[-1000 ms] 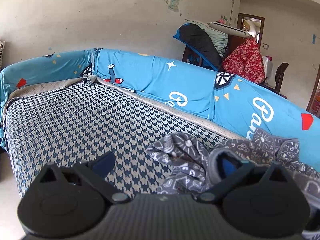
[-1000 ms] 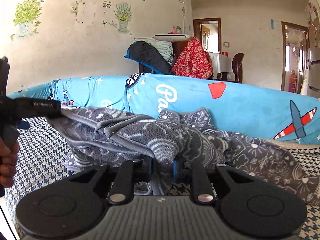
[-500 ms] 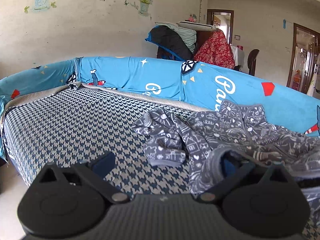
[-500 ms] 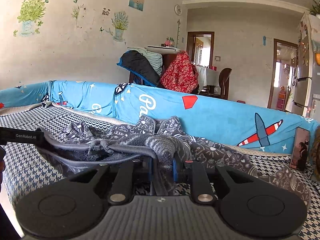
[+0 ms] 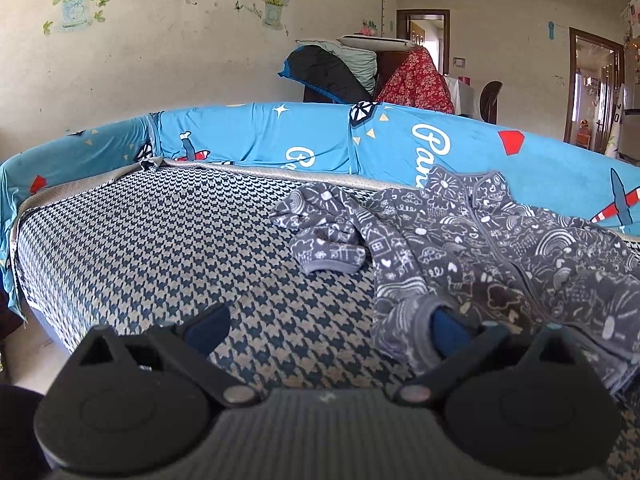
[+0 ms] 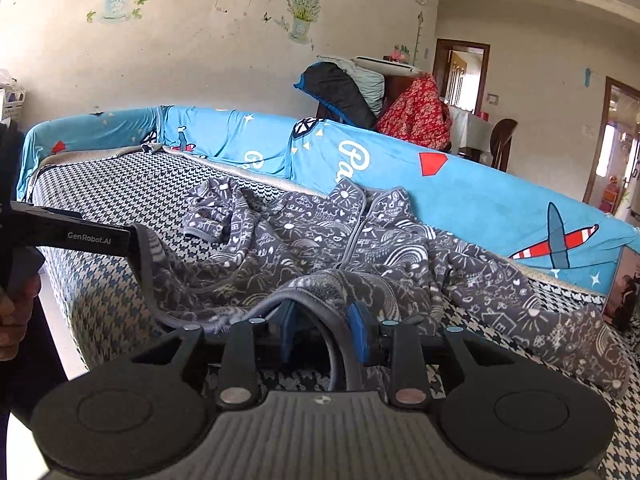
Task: Fold clothes
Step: 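Lay the fleece hem flat with the right gripper and release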
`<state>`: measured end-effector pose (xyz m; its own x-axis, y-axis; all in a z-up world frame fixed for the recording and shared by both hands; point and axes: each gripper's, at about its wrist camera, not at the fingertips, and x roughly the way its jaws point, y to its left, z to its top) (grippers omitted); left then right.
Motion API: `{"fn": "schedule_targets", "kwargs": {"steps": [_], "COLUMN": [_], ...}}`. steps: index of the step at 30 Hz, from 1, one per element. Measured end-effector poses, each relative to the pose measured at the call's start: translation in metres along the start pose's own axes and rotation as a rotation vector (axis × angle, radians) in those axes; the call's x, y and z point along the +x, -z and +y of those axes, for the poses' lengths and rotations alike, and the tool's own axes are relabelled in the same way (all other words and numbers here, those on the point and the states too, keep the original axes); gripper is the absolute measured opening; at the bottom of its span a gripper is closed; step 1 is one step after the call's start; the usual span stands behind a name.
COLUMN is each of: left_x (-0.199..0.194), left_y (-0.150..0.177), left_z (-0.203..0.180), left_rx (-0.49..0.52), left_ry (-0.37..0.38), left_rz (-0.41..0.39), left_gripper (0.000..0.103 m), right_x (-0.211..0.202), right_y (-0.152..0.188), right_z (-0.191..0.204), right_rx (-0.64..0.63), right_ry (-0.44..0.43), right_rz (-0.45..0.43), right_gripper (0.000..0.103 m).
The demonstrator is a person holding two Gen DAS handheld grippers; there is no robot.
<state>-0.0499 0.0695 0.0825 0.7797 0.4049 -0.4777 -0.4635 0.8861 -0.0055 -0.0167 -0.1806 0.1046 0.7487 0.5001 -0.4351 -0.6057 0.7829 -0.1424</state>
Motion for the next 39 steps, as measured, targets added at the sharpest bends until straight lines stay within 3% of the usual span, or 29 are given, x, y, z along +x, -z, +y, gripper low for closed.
{"fn": "schedule_targets", "kwargs": {"steps": [9, 20, 29, 39], "left_x": [-0.012, -0.036, -0.052, -0.021], "left_y": [0.012, 0.029, 0.036, 0.005], "left_z": [0.004, -0.002, -0.022, -0.025], "left_rx": [0.008, 0.055, 0.144, 0.036], "left_ry": [-0.001, 0.048, 0.117, 0.139], "left_rz": [0.009, 0.001, -0.033, 0.029], "left_gripper": [0.103, 0.103, 0.103, 0.103], "right_x": [-0.010, -0.008, -0.011, -0.012], "right_y": [0.008, 0.017, 0.022, 0.027], "right_z": [-0.030, -0.046, -0.052, -0.053], "right_rx": [0.264, 0.377, 0.455, 0.466], "right_ry": [-0.021, 0.114, 0.146, 0.162], "right_rz": [-0.001, 0.034, 0.033, 0.045], "right_gripper": [0.047, 0.051, 0.059, 0.060]}}
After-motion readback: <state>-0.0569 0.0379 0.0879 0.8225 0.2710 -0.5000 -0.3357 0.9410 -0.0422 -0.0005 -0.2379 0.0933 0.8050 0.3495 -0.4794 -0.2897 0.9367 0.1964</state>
